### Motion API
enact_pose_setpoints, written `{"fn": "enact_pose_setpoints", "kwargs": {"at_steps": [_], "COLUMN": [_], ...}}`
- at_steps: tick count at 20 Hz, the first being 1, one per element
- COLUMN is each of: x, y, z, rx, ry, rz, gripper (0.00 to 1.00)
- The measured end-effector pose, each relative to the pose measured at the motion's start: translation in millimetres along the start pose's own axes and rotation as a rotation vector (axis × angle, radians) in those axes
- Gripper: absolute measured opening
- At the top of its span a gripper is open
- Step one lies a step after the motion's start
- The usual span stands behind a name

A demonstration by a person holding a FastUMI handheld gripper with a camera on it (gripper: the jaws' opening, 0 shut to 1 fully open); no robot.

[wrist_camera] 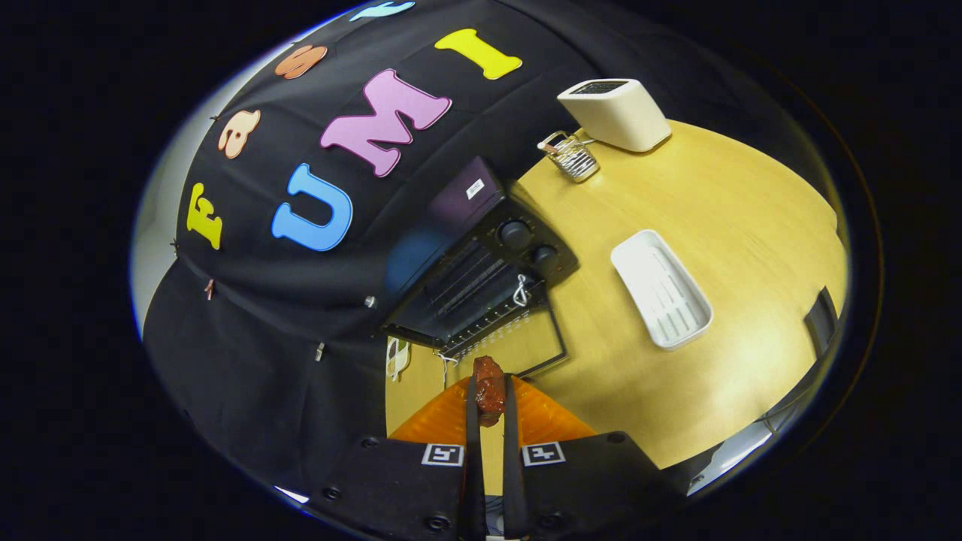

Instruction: Open the toaster oven, put the food inside, and close the toaster oven door.

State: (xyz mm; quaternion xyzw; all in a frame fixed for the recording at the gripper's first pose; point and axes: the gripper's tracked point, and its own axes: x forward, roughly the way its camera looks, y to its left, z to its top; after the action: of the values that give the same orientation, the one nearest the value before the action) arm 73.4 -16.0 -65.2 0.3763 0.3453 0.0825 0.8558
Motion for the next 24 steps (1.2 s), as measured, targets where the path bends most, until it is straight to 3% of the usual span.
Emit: {"fn": "enact_pose_setpoints", "kwargs": {"at_steps": [9, 24], "x": [55.8, 174.3], "y": [43.4, 50.4], "z": [-16.8, 15.1], "rx": [0.002, 0.093], "ry": [0.022, -0.245], "rz": [0.061, 0.080], "gripper": [0.14, 0.13]}}
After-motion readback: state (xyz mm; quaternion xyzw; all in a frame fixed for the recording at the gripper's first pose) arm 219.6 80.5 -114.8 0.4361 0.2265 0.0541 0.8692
